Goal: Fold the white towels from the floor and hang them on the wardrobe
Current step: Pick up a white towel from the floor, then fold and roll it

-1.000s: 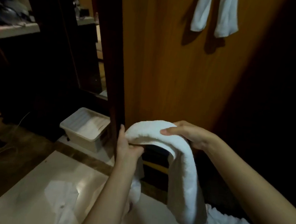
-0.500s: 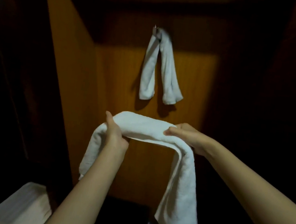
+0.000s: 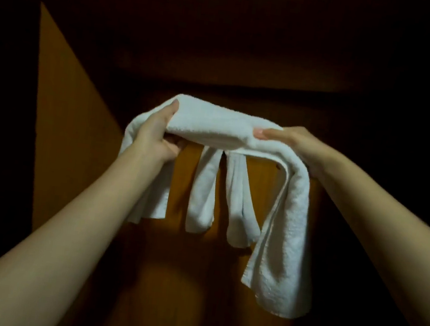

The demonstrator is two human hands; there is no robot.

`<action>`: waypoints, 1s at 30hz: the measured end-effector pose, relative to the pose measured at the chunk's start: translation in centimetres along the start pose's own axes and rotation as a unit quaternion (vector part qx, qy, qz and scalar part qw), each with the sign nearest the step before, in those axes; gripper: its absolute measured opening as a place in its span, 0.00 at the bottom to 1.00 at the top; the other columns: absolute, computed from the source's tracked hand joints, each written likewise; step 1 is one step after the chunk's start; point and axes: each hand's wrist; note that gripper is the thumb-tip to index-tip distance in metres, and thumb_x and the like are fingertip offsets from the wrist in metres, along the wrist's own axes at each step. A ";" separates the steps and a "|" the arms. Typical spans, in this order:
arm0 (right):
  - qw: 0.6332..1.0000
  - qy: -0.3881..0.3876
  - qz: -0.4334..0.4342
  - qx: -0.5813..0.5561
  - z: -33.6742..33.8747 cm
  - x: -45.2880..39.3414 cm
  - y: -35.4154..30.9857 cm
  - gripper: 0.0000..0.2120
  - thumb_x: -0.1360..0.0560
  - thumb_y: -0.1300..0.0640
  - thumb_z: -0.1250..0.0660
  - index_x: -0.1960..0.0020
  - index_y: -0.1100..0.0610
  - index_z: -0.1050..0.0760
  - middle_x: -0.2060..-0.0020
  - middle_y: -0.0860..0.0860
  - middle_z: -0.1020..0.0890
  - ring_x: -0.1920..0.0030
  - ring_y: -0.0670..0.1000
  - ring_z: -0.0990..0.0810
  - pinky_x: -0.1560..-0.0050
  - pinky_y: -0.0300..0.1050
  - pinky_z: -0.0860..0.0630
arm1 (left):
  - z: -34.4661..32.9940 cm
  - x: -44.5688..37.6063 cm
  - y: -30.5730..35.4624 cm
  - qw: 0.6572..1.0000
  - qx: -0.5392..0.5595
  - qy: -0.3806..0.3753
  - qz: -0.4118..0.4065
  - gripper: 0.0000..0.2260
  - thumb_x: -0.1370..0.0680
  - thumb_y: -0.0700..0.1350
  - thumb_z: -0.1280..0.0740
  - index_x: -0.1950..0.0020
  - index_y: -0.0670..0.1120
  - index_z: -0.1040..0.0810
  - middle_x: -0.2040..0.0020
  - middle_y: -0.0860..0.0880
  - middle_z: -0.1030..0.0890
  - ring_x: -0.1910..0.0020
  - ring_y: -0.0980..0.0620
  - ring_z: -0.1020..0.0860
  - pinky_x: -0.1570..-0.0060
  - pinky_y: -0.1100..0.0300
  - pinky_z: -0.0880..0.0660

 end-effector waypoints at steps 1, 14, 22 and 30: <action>1.000 0.008 0.007 -0.010 0.3 -1.6 -0.3 0.15 0.28 0.48 0.30 0.49 0.58 0.20 0.62 0.49 0.17 0.67 0.42 0.18 0.66 0.34 0.25 | -0.8 -1.0 0.4 1.000 -0.004 -0.012 -0.006 0.08 0.24 0.41 0.30 0.57 0.42 0.28 0.57 0.45 0.21 0.60 0.48 0.22 0.46 0.53 0.25; 0.998 0.056 0.023 0.026 1.3 -18.5 1.3 0.14 0.26 0.50 0.31 0.45 0.58 0.22 0.52 0.53 0.18 0.64 0.42 0.19 0.71 0.32 0.26 | -5.4 -18.5 -0.2 0.998 0.039 -0.042 0.016 0.06 0.23 0.39 0.32 0.49 0.39 0.26 0.38 0.42 0.22 0.38 0.45 0.24 0.47 0.51 0.26; 0.998 0.023 -0.040 -0.044 -1.2 -20.8 7.1 0.13 0.23 0.55 0.36 0.43 0.63 0.24 0.51 0.57 0.18 0.55 0.51 0.19 0.57 0.39 0.23 | -2.9 -21.2 -5.3 0.998 0.012 0.041 0.037 0.12 0.18 0.40 0.40 0.36 0.39 0.28 0.33 0.45 0.26 0.34 0.48 0.27 0.49 0.60 0.27; 0.996 -0.020 -0.063 -0.059 -2.4 -19.9 9.5 0.18 0.25 0.48 0.33 0.44 0.60 0.22 0.58 0.54 0.17 0.60 0.51 0.18 0.60 0.44 0.23 | 2.0 -21.9 -7.2 0.991 -0.063 -0.087 0.080 0.11 0.21 0.47 0.37 0.49 0.39 0.24 0.55 0.40 0.17 0.65 0.48 0.19 0.66 0.56 0.20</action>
Point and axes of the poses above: each hand's wrist, its own x-axis away from the middle knuckle, its own z-axis out of the back of the hand, y = z × x
